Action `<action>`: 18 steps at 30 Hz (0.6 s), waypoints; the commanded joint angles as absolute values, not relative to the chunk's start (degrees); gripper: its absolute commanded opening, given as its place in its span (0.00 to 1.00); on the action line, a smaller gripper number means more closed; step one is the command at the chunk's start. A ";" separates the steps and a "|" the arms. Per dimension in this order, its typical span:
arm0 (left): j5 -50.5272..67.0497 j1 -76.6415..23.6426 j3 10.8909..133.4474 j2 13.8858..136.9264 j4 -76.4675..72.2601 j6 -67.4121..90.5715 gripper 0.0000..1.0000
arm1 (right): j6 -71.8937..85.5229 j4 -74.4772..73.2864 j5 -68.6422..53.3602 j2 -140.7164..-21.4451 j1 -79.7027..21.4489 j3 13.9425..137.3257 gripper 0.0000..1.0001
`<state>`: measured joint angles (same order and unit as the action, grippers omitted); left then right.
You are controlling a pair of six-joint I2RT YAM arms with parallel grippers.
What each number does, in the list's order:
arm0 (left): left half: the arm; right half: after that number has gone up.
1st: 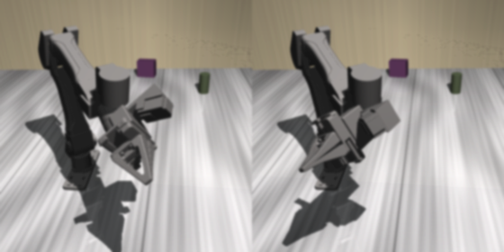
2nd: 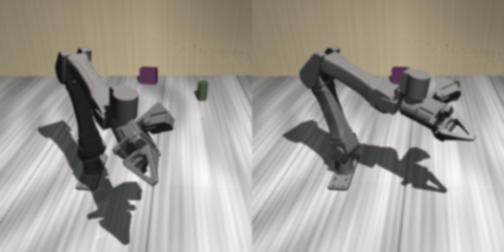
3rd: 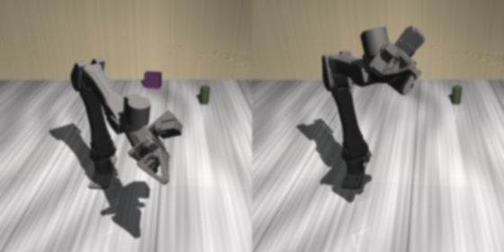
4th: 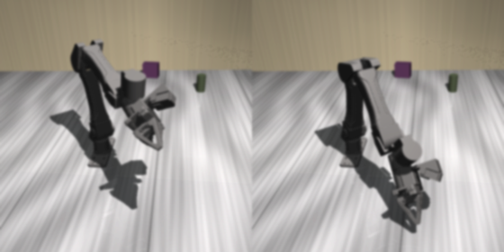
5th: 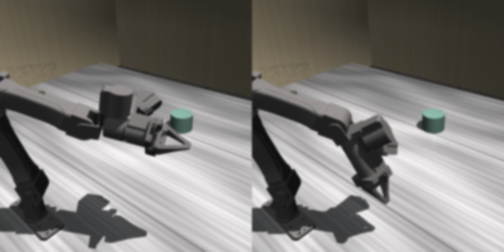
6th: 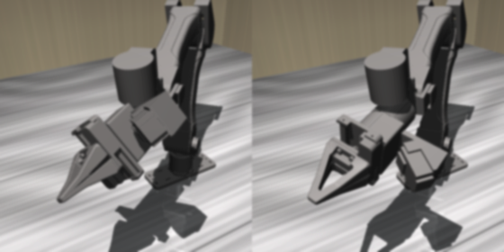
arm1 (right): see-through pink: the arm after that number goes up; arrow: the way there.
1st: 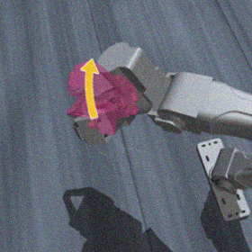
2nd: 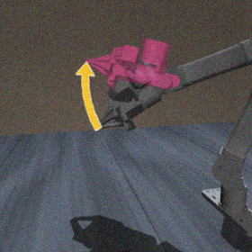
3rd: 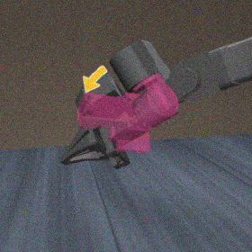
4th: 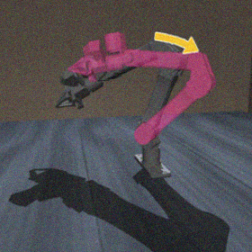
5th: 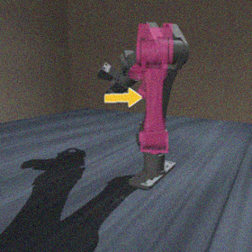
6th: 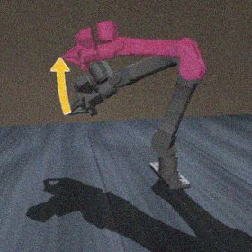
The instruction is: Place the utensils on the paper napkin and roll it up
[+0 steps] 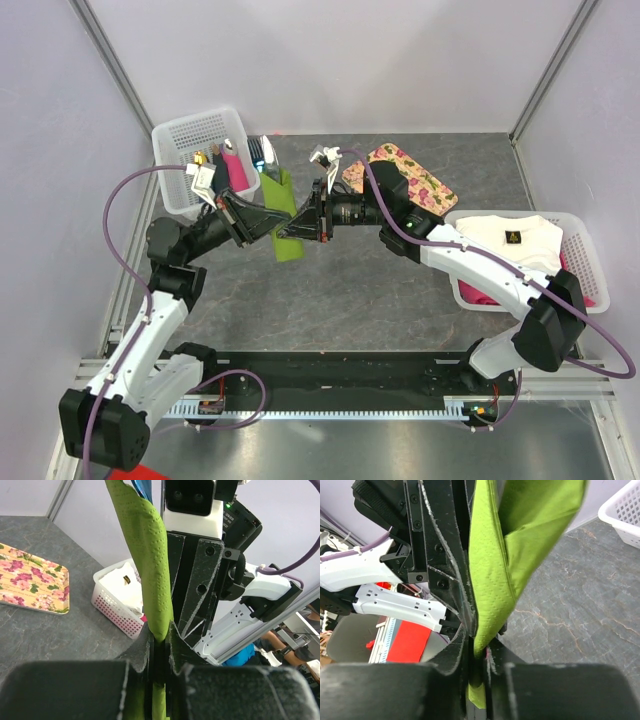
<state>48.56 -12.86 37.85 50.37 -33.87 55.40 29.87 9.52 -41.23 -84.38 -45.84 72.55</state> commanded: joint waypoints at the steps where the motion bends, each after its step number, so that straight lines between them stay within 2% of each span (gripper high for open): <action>1: 47.64 -11.08 38.93 52.20 -34.10 56.78 0.02 | 27.16 12.57 -40.78 -83.06 -45.71 74.53 0.22; 2: 47.72 -10.73 39.37 52.55 -33.93 56.69 0.02 | 27.85 12.22 -40.43 -83.14 -45.53 74.62 0.40; 4: 47.64 -9.50 40.78 53.78 -33.23 55.73 0.02 | 28.47 11.08 -40.52 -83.41 -44.65 74.97 0.52; 5: 47.64 -9.14 41.30 54.31 -32.61 55.20 0.02 | 28.74 10.73 -40.52 -83.41 -44.30 75.06 0.67; 9: 47.02 -7.04 46.30 57.47 -27.25 50.20 0.02 | 28.57 7.92 -39.21 -83.41 -42.02 75.76 0.92; 11: 47.02 -5.54 47.89 60.18 -25.67 49.57 0.02 | 28.48 6.86 -39.11 -83.67 -40.26 75.76 0.98; 18: 39.56 -0.54 59.40 69.77 -12.58 35.27 0.02 | 27.16 2.11 -39.02 -83.67 -36.04 75.67 0.98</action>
